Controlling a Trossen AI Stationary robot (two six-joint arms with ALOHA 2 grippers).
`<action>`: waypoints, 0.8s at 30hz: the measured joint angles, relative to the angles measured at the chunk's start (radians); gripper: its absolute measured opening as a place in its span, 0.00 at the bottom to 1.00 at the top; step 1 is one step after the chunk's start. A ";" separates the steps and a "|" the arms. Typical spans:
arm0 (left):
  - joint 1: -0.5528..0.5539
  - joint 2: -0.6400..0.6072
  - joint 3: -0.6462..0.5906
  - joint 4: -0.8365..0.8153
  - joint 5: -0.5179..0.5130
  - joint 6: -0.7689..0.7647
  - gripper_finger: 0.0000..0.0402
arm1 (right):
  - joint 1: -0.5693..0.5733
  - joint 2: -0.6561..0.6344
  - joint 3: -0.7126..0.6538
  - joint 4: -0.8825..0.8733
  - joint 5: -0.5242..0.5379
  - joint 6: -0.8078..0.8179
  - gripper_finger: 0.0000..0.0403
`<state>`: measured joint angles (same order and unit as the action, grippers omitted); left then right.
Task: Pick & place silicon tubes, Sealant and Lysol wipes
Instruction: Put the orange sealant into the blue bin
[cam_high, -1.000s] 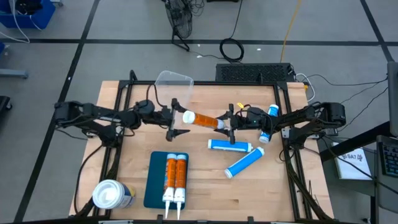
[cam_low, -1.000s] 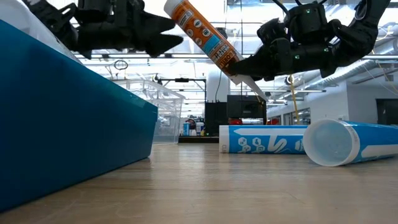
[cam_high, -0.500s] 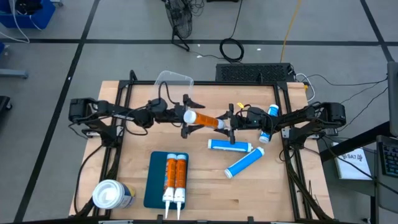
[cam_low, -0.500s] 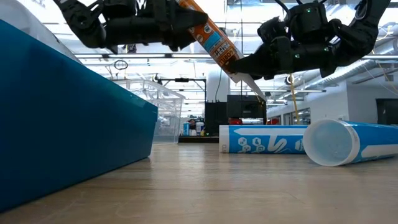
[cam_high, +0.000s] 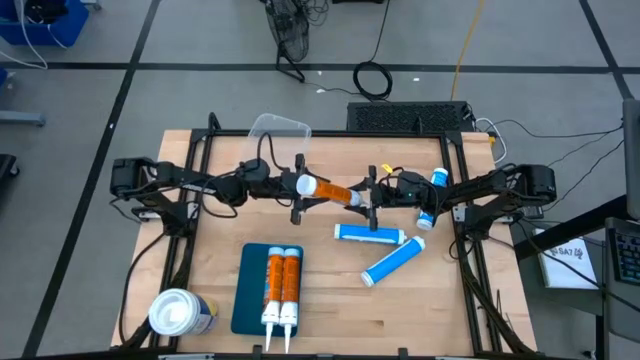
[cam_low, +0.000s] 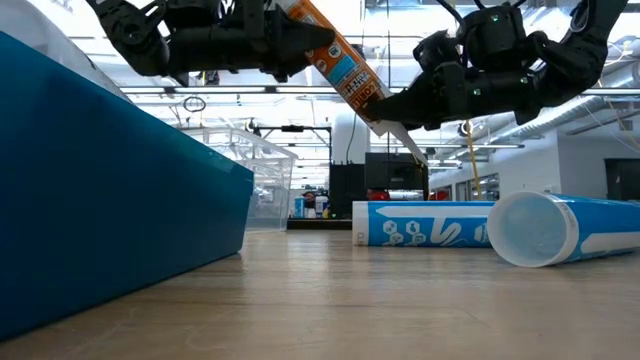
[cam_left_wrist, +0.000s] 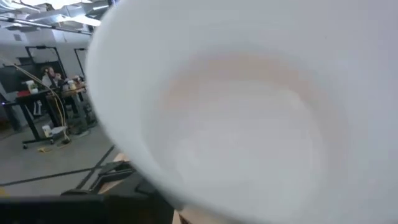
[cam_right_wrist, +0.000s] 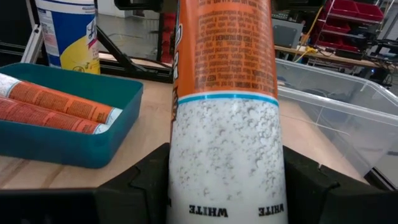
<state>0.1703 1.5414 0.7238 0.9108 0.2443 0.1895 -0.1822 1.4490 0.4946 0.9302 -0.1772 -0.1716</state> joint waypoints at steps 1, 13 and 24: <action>0.000 0.000 0.000 0.001 0.000 0.004 0.51 | 0.000 0.000 0.000 0.000 0.001 0.000 0.51; 0.000 -0.080 0.000 -0.125 -0.027 0.045 0.51 | 0.000 0.000 0.001 -0.030 -0.002 0.081 0.82; -0.120 -0.353 0.000 -0.639 -0.403 0.518 0.51 | -0.008 0.000 0.000 -0.066 0.130 0.054 0.86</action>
<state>0.0500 1.1884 0.7242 0.2714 -0.1590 0.7079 -0.1905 1.4490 0.4950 0.8639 -0.0473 -0.1177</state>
